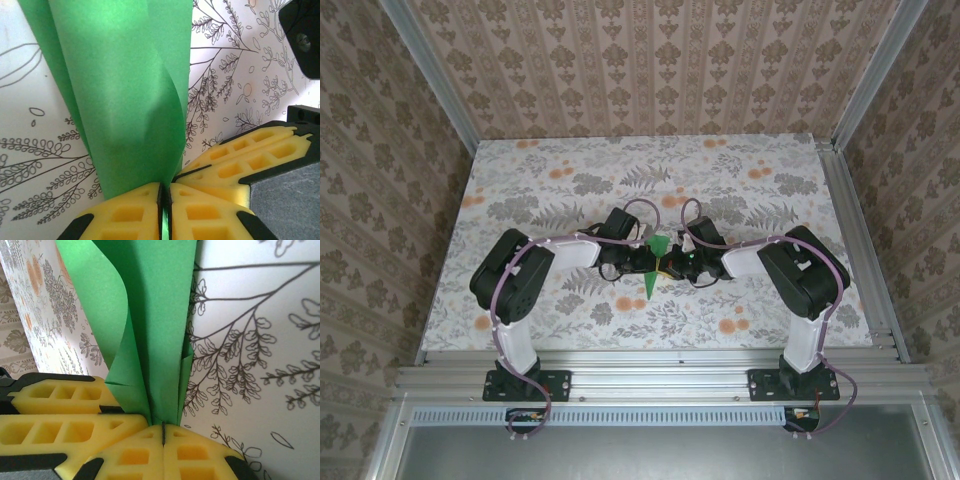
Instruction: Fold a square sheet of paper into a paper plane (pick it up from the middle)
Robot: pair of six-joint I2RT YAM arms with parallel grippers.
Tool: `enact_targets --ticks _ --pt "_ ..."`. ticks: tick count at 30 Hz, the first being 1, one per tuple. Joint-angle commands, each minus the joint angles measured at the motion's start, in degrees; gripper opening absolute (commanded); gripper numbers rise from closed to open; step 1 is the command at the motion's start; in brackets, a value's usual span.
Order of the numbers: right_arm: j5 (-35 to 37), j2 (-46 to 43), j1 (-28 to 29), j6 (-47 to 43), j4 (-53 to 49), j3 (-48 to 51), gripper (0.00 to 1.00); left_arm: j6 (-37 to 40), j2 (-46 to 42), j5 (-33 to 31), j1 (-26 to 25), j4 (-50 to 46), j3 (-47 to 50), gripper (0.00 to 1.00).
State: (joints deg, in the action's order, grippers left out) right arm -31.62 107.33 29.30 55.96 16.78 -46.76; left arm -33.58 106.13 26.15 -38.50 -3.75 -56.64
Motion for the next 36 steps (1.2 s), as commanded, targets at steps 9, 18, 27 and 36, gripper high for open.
enact_targets --ticks 9,18,27,36 --pt "1.64 0.52 0.5 0.34 -0.89 1.21 0.01 -1.3 -1.81 6.46 0.27 5.89 0.93 0.06" --pt "1.34 0.21 0.5 0.54 -0.01 1.33 0.01 -1.28 0.0 8.31 0.71 6.8 1.32 0.08" --pt "0.83 -0.18 0.5 1.25 2.19 1.85 0.01 -3.3 3.88 10.06 1.45 11.57 2.89 0.1" --pt "0.71 -0.71 0.51 1.91 4.05 2.78 0.01 -3.37 5.43 9.36 2.55 10.01 3.38 0.12"
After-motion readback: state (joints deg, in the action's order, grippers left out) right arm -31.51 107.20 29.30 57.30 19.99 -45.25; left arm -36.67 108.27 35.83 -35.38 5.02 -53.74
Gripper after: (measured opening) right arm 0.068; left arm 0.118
